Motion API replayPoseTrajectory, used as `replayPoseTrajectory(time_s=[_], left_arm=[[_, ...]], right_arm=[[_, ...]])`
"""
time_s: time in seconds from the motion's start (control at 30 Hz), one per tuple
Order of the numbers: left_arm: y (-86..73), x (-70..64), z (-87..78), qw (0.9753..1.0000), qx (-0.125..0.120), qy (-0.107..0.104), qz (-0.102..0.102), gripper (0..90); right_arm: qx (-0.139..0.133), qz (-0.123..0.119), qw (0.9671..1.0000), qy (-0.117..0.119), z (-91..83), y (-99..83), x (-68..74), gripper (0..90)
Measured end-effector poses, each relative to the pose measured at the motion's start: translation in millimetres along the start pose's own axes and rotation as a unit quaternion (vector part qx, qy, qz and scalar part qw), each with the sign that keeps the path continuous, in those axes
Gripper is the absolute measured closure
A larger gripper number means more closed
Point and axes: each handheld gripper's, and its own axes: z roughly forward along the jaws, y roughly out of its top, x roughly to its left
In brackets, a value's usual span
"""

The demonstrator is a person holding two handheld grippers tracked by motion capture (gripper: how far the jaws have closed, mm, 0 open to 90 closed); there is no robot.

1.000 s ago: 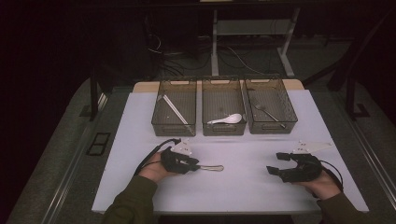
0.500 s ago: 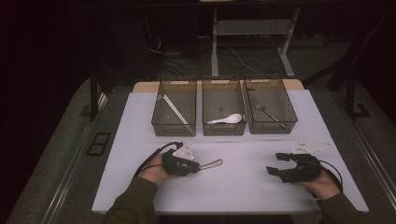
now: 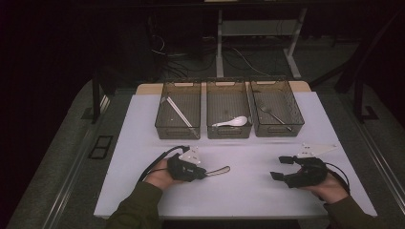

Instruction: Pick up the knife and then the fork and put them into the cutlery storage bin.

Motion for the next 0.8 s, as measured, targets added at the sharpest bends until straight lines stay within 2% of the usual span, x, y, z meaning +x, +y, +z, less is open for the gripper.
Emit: replayPoseTrajectory(time_s=[0.03,0.1,0.13,0.17,0.2,0.23,0.27,0.33,0.37,0.43,0.53,0.6,0.67,0.73,0.8], left_arm=[[2.4,-1.4,0.0,1.0,0.0,-0.004,0.003,79.3],[7.2,-4.6,0.3,0.9999,-0.003,-0.009,0.01,79.3],[9.7,-6.3,0.3,0.9998,-0.003,-0.014,0.012,79.3],[12.4,-6.8,-0.3,0.9996,0.002,-0.017,0.025,79.3],[14.5,-10.4,1.9,0.9997,-0.011,-0.019,0.014,79.3],[17.1,-12.0,2.3,0.9996,-0.01,-0.022,0.016,79.3],[19.5,-14.4,3.4,0.9995,-0.015,-0.024,0.014,79.3],[25.0,-16.8,3.5,0.9991,-0.011,-0.03,0.028,79.3],[27.6,-19.7,4.2,0.9991,-0.019,-0.032,0.023,79.3],[33.5,-22.0,3.4,0.9984,-0.016,-0.04,0.036,79.3],[41.9,-25.6,3.7,0.9972,-0.02,-0.047,0.054,79.3],[46.7,-28.2,4.3,0.9965,-0.021,-0.051,0.063,79.3],[51.0,-31.1,5.4,0.996,-0.023,-0.055,0.066,79.3],[54.9,-33.5,6.3,0.9955,-0.022,-0.059,0.071,79.3],[58.2,-36.0,6.6,0.9951,-0.023,-0.062,0.073,79.2]], right_arm=[[0.003,-0.005,1.0,0.003,0.9,2.3,1.2,26.6],[0.015,-0.018,0.9994,0.027,3.1,7.9,3.3,26.6],[0.02,-0.03,0.9989,0.031,4.5,10.8,5.1,26.2],[0.024,-0.041,0.9983,0.034,6.4,13.8,7.4,25.3],[0.028,-0.051,0.9975,0.04,8.1,17.1,9.5,24.6],[0.03,-0.058,0.9968,0.046,9.9,20.5,12.1,24.0],[0.035,-0.066,0.996,0.05,12.0,24.1,14.6,24.0],[0.043,-0.088,0.9936,0.058,17.3,31.7,20.9,24.0],[0.047,-0.096,0.9923,0.062,19.9,35.7,24.3,24.0],[0.056,-0.112,0.9894,0.073,25.1,43.6,30.8,24.7],[0.067,-0.148,0.9827,0.088,34.5,54.4,37.5,26.2],[0.077,-0.161,0.9792,0.096,40.8,60.1,42.9,27.7],[0.088,-0.186,0.9732,0.102,47.4,64.3,46.5,31.8],[0.099,-0.194,0.9688,0.118,53.9,67.0,51.8,34.7],[0.11,-0.213,0.9625,0.126,61.1,68.8,55.6,38.7]])
